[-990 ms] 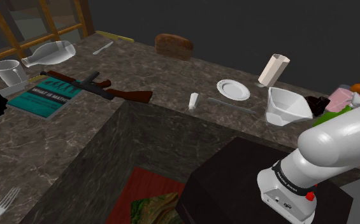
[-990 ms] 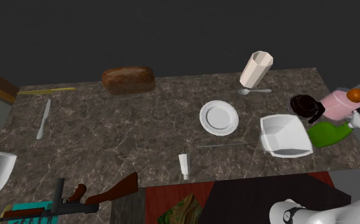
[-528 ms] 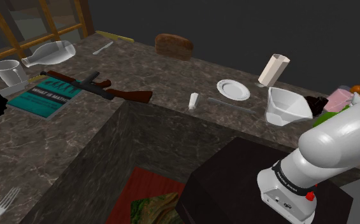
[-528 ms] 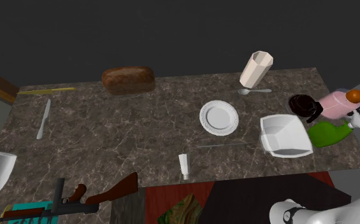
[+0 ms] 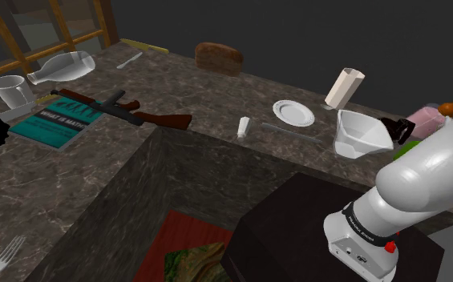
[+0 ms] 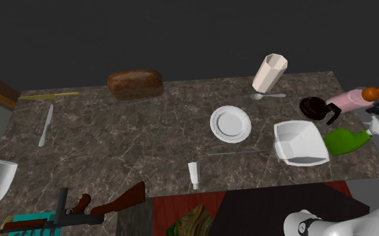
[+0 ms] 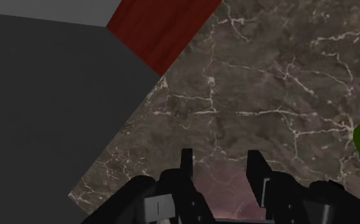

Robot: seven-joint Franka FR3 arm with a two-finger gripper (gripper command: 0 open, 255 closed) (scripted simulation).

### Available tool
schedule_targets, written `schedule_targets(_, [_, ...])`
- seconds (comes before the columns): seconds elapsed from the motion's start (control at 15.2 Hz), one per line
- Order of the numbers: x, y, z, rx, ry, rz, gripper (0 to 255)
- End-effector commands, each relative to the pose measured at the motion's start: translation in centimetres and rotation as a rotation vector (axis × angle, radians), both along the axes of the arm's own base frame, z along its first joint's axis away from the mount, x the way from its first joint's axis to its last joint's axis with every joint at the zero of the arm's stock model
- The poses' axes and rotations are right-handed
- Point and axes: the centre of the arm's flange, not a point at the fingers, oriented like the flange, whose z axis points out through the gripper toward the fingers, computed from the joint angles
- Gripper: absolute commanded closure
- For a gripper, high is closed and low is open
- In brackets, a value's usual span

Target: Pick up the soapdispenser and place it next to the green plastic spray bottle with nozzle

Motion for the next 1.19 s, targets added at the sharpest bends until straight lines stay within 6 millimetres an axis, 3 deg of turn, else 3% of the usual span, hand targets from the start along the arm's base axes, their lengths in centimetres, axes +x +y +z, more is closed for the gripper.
schedule_targets(0.0, [1.1, 2.4, -3.0, 0.216, -0.019, 0.016, 255])
schedule_targets(0.26, [1.1, 2.4, -3.0, 0.216, -0.019, 0.016, 255])
schedule_targets(0.33, [2.3, 2.6, -3.2, 0.218, -0.014, 0.016, 0])
schedule_targets(0.59, [2.5, 1.7, -3.5, 0.217, -0.018, 0.015, 0])
schedule_targets(0.66, [1.1, 2.4, -3.0, 0.216, -0.019, 0.016, 0])
schedule_targets(0.92, [1.1, 2.3, 2.0, 0.216, -0.019, 0.016, 0])
schedule_targets(1.12, [1.1, 2.3, 2.0, 0.216, -0.019, 0.016, 0])
